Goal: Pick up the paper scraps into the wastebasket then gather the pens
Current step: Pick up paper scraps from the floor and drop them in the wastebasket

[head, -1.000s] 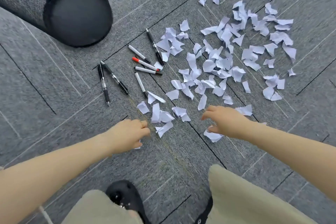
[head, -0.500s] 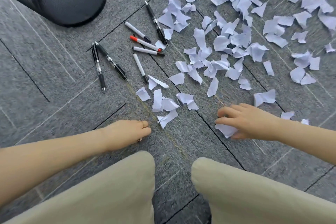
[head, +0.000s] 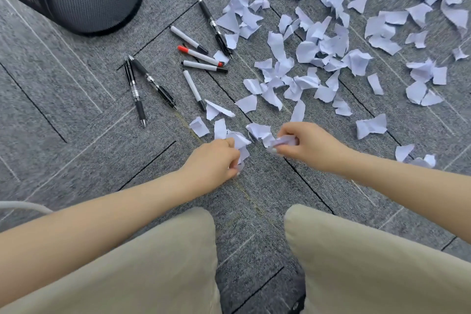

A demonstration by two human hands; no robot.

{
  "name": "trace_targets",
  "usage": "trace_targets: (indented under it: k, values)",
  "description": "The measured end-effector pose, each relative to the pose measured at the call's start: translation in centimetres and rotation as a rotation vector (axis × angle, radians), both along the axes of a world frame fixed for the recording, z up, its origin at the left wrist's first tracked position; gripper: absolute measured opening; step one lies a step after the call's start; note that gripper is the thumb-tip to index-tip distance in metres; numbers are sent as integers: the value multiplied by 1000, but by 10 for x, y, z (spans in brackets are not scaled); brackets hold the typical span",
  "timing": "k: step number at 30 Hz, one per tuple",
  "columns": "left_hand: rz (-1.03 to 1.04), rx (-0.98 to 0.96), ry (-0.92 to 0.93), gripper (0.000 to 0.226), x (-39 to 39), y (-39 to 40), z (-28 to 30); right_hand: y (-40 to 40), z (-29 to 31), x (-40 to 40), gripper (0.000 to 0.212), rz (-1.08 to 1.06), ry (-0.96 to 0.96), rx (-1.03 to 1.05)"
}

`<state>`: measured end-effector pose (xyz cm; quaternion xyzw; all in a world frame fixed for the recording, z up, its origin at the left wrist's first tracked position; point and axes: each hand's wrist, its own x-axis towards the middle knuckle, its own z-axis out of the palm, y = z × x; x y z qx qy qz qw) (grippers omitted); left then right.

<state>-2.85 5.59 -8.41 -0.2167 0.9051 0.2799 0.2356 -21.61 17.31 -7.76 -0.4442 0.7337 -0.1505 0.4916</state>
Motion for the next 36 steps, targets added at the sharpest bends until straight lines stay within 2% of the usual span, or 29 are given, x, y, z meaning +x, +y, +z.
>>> trace_targets:
  k: [3,6,8,10,13,16,18,21,25,28,32,36]
  values:
    - [39,2,-10,20,4,5,-6,-28,-4,15,22,103,77,21]
    - [80,-31,9,20,14,10,-9,-36,-11,20,26,202,306,-52]
    - [140,-65,31,28,15,13,-10,-35,-15,18,27,245,432,-106]
    - [213,-70,53,41,12,14,-11,-34,-18,15,30,203,477,-114]
    - [235,-84,64,46,6,15,-12,-35,-20,16,41,100,468,-106]
    - [211,-9,39,36,5,17,-15,-40,-20,17,51,152,447,-73]
    - [273,97,29,27,5,19,-16,-45,-20,16,47,199,443,-54]
    - [328,130,20,12,7,19,-16,-47,-22,13,34,216,405,-72]
    - [327,128,13,8,16,15,-13,-37,-28,14,18,124,358,-150]
    - [407,158,84,5,14,9,-4,-26,-30,18,9,20,320,-195]
    - [501,207,220,7,-11,-2,9,-21,-26,18,4,-62,252,-190]
    - [377,158,197,13,-29,-8,5,-13,-25,14,17,-195,181,-129]
